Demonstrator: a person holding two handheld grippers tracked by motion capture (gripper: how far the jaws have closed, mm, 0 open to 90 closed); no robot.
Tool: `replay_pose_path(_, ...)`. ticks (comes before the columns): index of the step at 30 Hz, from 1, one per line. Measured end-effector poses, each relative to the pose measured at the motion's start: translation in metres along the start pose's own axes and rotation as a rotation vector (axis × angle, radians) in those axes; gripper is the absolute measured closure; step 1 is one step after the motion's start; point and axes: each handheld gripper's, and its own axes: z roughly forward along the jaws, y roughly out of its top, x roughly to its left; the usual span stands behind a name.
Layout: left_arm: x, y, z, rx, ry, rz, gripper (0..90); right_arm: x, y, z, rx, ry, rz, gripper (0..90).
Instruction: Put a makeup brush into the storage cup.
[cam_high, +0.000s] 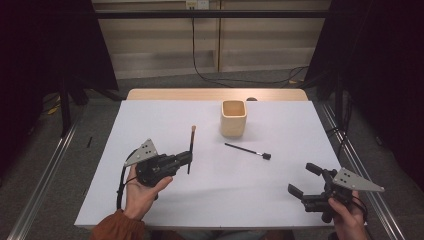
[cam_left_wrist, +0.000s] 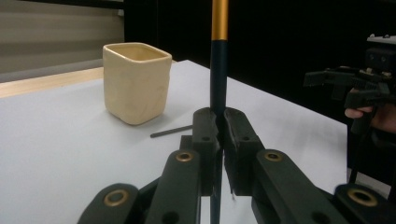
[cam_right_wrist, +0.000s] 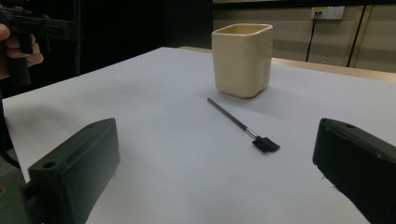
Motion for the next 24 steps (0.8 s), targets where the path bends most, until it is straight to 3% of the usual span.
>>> replay_pose_path(9,-0.006,-0.003,0.005,0.017,-0.012,0.005,83.9,0.011,0.008,0.017,0.001,0.050,-0.036,0.7)
replay_pose_path(24,-0.018,-0.004,0.013,0.037,-0.052,0.022,84.0,0.030,0.029,0.057,0.016,0.194,-0.071,0.0)
